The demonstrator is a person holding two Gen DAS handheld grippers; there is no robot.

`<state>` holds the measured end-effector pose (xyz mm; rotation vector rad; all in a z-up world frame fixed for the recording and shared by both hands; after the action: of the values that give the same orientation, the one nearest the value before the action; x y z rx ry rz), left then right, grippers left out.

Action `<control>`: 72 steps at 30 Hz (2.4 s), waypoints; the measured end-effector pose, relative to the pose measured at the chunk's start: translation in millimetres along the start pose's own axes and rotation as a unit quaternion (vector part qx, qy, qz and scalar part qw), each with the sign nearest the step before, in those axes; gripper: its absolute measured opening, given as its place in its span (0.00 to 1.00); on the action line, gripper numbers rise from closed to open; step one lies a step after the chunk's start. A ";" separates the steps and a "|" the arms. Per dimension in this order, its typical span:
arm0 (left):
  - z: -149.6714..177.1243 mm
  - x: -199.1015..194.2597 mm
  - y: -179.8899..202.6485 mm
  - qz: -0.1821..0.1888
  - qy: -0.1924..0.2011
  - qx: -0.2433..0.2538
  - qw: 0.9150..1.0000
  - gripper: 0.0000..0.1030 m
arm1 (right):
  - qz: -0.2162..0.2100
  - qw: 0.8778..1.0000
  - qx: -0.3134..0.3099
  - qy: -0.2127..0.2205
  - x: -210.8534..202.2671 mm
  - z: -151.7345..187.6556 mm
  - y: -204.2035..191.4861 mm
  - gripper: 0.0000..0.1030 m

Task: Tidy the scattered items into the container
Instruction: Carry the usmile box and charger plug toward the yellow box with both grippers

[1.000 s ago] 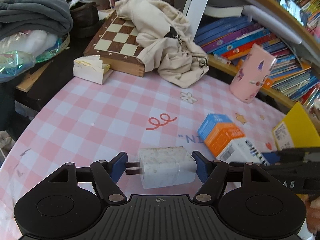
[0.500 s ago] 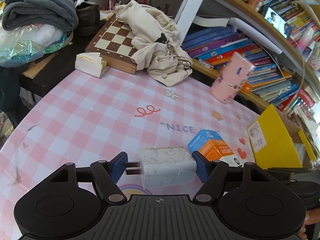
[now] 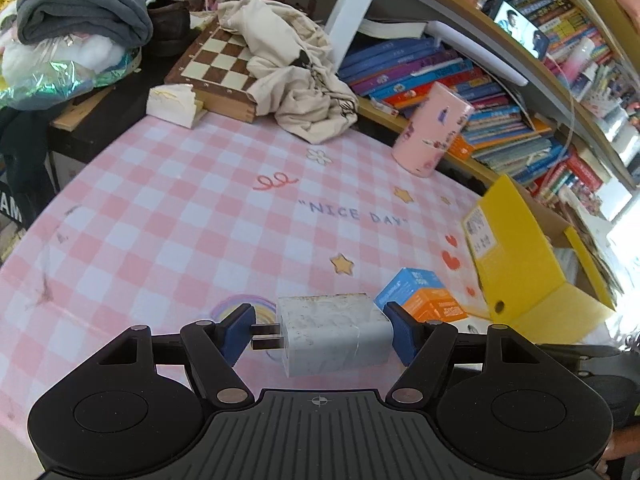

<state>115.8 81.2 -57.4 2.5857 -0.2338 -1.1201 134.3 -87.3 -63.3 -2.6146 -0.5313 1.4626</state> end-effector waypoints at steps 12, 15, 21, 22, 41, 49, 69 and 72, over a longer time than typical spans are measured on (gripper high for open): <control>17.8 -30.9 25.8 0.042 0.012 0.046 0.998 0.68 | 0.024 0.999 0.033 0.029 -35.5 32.2 -10.4 0.48; 20.1 -37.3 28.8 0.049 0.016 0.053 0.997 0.68 | 0.032 0.998 0.041 0.036 -43.4 39.0 -10.4 0.48; 28.1 -44.1 39.3 0.073 0.017 0.065 0.995 0.68 | 0.051 0.996 0.058 0.047 -57.9 53.4 -9.0 0.48; 29.3 -44.2 41.6 0.078 0.016 0.067 0.995 0.68 | 0.055 0.996 0.060 0.048 -60.3 56.2 -8.6 0.48; 43.4 -25.2 100.7 0.140 -0.017 0.117 0.983 0.68 | 0.111 0.983 0.129 0.063 -97.6 92.0 37.6 0.48; 46.9 -15.3 128.3 0.149 -0.025 0.134 0.979 0.68 | 0.119 0.979 0.150 0.066 -107.6 98.6 62.7 0.48; 63.3 8.2 210.6 0.182 -0.042 0.179 0.966 0.68 | 0.139 0.971 0.183 0.066 -137.6 117.6 131.6 0.48; 65.6 11.6 222.9 0.187 -0.045 0.185 0.964 0.69 | 0.142 0.970 0.188 0.067 -143.0 120.1 142.0 0.48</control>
<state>70.1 -145.3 -30.4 2.6348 -0.9923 -1.1342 0.6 -279.5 -47.9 -2.5244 0.1335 1.2837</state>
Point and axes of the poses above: each gripper's, at about its wrist camera, not at the fingertips, and x roughly the way its jaws point, y to its right, z to its underside, the point moved 8 cm from there along x, roughly the way its jaws point, and after that the axes turned 3 degrees about x, right-handed, at the moved point
